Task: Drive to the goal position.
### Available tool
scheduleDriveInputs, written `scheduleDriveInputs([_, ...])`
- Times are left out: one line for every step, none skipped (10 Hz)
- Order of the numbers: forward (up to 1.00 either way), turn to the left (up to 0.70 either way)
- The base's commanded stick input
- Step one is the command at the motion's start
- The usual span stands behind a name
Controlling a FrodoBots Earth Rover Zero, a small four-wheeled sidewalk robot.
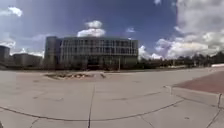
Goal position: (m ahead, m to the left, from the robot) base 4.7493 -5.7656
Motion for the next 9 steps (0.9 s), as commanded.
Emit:
scheduleDriveInputs([1.00, -0.40])
scheduleDriveInputs([1.00, -0.40])
scheduleDriveInputs([1.00, -0.40])
scheduleDriveInputs([1.00, -0.40])
scheduleDriveInputs([1.00, -0.40])
scheduleDriveInputs([1.00, -0.40])
scheduleDriveInputs([1.00, -0.40])
scheduleDriveInputs([1.00, -0.40])
scheduleDriveInputs([1.00, -0.40])
